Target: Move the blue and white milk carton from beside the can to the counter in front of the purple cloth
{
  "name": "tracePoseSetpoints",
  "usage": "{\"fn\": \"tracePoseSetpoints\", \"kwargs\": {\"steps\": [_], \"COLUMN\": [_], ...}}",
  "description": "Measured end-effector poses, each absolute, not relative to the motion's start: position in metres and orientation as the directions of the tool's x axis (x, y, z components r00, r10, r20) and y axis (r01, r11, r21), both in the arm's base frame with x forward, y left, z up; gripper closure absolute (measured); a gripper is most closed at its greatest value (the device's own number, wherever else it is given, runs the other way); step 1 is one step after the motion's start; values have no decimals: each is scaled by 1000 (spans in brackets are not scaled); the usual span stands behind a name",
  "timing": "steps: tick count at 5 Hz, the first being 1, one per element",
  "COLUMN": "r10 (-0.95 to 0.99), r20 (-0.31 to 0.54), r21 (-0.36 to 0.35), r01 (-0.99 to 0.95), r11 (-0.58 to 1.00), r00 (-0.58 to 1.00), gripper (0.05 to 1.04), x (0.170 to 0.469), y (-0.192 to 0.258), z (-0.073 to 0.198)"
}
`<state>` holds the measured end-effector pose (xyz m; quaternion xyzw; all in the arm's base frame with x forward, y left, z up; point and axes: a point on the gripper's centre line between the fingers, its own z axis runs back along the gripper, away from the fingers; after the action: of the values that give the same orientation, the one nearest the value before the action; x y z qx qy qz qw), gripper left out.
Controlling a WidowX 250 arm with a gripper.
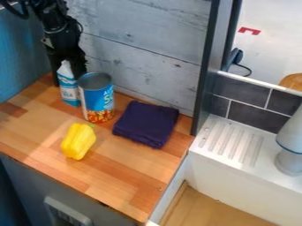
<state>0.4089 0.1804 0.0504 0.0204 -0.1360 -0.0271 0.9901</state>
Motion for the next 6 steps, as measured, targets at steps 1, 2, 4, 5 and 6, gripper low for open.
{"fn": "tracePoseSetpoints", "kwargs": {"steps": [1,2,4,5,6], "r10": [-58,-41,-15,-29,-58], "r20": [247,327,317,354,354], "r21": [-16,12,10,-46,-56], "r01": [64,39,12,49,83], "r11": [998,999,1000,998,995], "r00": [967,944,948,935,934], "gripper": [254,254,254,254,254], "x": [395,386,348,319,294], "y": [183,190,169,140,120], "z": [59,116,155,169,170]}}
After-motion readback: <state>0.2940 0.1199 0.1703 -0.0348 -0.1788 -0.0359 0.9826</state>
